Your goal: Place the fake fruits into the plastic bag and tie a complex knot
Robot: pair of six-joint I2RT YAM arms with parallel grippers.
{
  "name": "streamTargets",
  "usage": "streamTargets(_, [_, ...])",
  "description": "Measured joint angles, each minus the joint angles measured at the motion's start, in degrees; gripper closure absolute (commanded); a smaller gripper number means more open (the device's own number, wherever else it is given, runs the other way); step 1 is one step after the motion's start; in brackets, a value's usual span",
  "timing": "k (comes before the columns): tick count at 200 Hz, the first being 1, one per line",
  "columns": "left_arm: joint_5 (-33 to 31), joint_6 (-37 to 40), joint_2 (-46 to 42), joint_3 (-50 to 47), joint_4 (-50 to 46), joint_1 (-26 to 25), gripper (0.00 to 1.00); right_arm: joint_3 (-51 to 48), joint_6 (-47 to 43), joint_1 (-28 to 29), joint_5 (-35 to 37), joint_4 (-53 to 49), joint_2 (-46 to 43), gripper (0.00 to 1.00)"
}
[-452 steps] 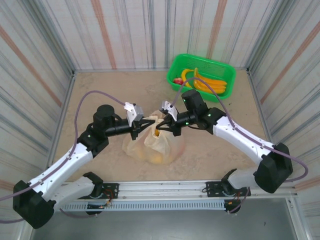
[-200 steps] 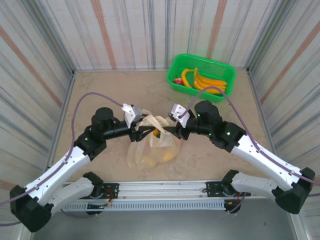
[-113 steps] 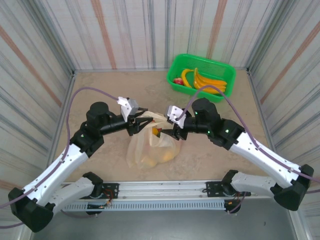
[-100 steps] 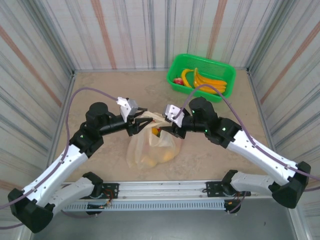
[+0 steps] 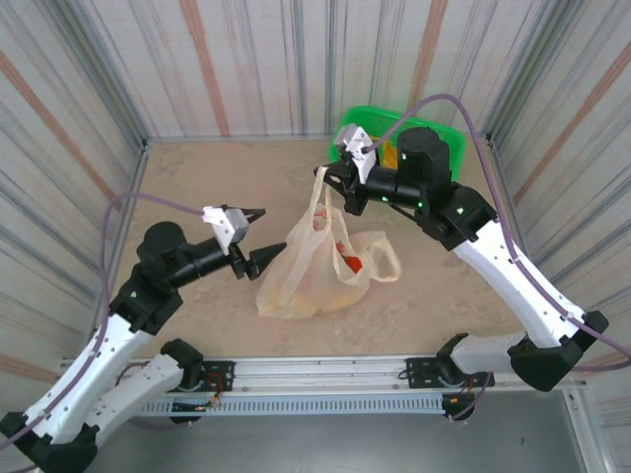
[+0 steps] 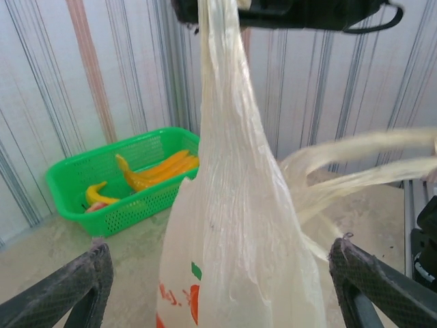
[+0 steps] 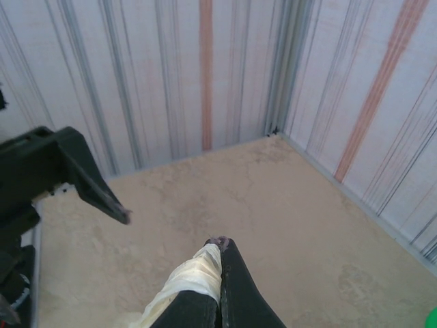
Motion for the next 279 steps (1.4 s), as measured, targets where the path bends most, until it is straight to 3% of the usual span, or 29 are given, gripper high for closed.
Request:
streamTargets(40, [1.68,0.33,9.9,0.74,2.29,0.02,0.13,-0.66,-2.01,4.94,-0.52,-1.53,0.72,0.95])
streamTargets(75, [6.34,-0.63,15.85,5.9,5.31,-0.59,0.11,3.56,-2.78,8.46,3.41,-4.44,4.94,1.0])
streamTargets(111, [4.55,1.18,15.82,6.1,8.55,-3.76,0.16,10.49,1.46,9.38,7.28,-8.96,11.13,1.0])
streamTargets(160, [-0.44,5.31,19.23,5.31,9.7,-6.84,0.13,20.37,11.45,10.82,10.69,-19.89,15.85,1.0])
streamTargets(176, [-1.7,5.84,19.43,4.87,10.14,-8.0,0.19,23.63,13.84,11.39,13.05,-22.62,16.98,1.0])
streamTargets(184, [-2.21,5.79,19.23,4.5,10.73,-8.33,0.28,24.3,14.73,11.98,14.25,-23.85,17.03,1.0])
streamTargets(200, [-3.58,5.84,18.14,3.04,12.15,-8.59,0.58,25.0,16.26,12.9,16.04,-25.81,17.0,1.0])
streamTargets(218, [-4.11,6.25,17.18,2.21,12.02,-8.52,0.99,25.53,17.38,13.14,17.55,-28.02,17.0,1.0])
streamTargets(279, [-4.09,8.85,12.7,0.98,6.62,-5.14,1.0,26.25,19.74,10.27,18.51,-34.34,16.59,1.0])
